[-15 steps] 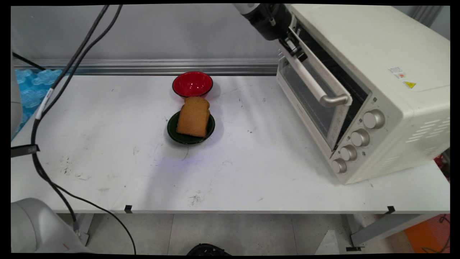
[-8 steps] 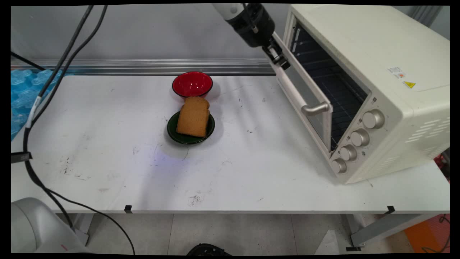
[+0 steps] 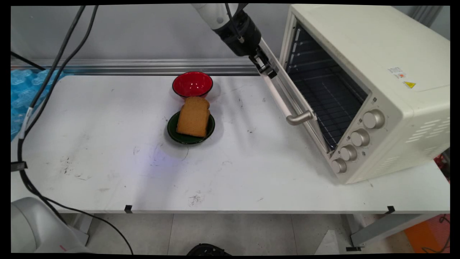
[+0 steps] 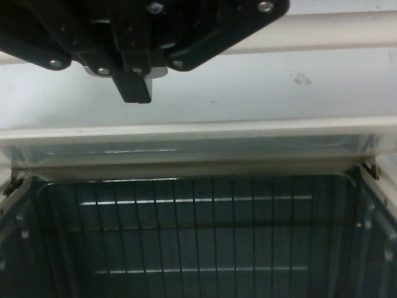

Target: Open the oven

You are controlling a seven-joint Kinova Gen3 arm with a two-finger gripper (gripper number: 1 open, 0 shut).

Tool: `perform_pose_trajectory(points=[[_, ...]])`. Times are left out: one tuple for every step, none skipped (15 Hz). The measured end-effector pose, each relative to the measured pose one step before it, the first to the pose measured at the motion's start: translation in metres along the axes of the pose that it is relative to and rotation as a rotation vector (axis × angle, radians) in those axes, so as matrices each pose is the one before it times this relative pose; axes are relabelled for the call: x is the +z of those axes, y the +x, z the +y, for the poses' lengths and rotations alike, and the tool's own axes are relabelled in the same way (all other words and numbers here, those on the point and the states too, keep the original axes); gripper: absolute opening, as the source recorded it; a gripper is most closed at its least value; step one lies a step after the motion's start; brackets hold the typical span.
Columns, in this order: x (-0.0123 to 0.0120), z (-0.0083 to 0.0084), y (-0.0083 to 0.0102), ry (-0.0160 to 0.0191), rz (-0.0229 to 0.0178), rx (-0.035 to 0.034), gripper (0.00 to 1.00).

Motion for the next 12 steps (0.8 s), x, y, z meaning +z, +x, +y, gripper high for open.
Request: perform_pose_trajectory(points=[[0.00085,-0.00011,-0.00324,0.00191,-0.00072,-0.00350,0.00],[0.00118,-0.00013,-0.00324,0.00203,-0.00021,-0.00278,0.00],[0.00114,-0.00017,-0.00258,0.00180,0.00019,-0.00201,0.00],[0.00159,-0.00003,-0.00373,0.00145,-0.00030,-0.00218,0.00],[0.00189,-0.00008,-0.00395,0.00138,0.00014,-0.00186,0.00],[0.00163,0.00002,-0.00355,0.00099,-0.00017,-0.00149,0.00],[0.00227,0.00033,-0.00439,0.00042,-0.00024,-0.00083,0.00],[0.00208,0.00040,-0.00463,0.00037,-0.00091,-0.00135,0.00],[0.00168,0.00041,-0.00404,0.00016,-0.00172,-0.00141,0.00],[0.00183,0.00066,-0.00492,0.00033,-0.00217,-0.00127,0.00],[0.00195,0.00068,-0.00508,0.00071,-0.00148,-0.00196,0.00],[0.00167,0.00050,-0.00423,0.00099,-0.00096,-0.00105,0.00]])
